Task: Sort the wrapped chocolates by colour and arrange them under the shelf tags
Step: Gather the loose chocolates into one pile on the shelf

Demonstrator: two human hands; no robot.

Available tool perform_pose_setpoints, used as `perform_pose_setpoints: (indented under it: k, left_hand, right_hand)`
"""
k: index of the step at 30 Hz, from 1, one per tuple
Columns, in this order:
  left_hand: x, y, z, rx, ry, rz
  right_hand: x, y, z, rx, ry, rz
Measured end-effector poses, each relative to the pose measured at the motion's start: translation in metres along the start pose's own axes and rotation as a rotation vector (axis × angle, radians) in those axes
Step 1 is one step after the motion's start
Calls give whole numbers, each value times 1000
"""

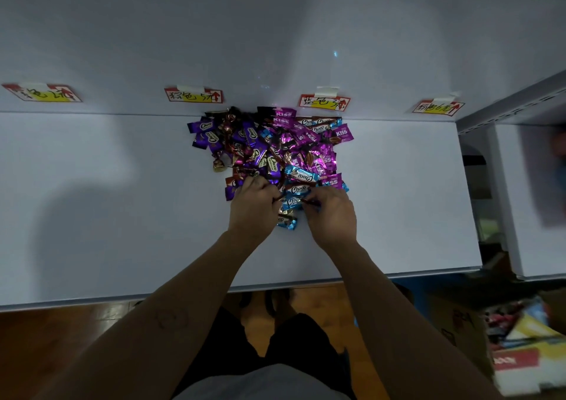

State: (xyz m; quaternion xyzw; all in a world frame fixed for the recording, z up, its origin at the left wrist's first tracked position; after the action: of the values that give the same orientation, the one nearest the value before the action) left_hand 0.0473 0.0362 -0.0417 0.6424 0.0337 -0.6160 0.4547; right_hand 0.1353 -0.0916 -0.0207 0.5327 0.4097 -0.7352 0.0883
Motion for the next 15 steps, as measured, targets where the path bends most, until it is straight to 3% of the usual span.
perform_pose_setpoints:
  k: [6, 10, 15]
  left_hand:
    - [-4, -10, 3, -126, -52, 177]
    - [-10, -19, 8, -309, -117, 322]
    - [-17, -25, 18, -391, -158, 320]
  right_hand:
    - [6, -10, -14, -106, -23, 62]
    - [9, -11, -19, -131, -75, 112]
    - [14, -8, -16, -147, -85, 127]
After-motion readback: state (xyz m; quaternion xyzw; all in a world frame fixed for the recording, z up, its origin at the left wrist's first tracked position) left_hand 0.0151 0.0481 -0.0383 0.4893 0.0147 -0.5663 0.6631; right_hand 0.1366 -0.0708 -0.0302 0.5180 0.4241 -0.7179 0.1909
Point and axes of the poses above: each hand's wrist, its own z-axis away from the middle knuckle, its own x-axis out of the palm, y = z × x, the point moved 5 cm from there along -z, towards the middle knuckle, and after that the axes turned 12 degrees about -x, right-handed, at the moved point
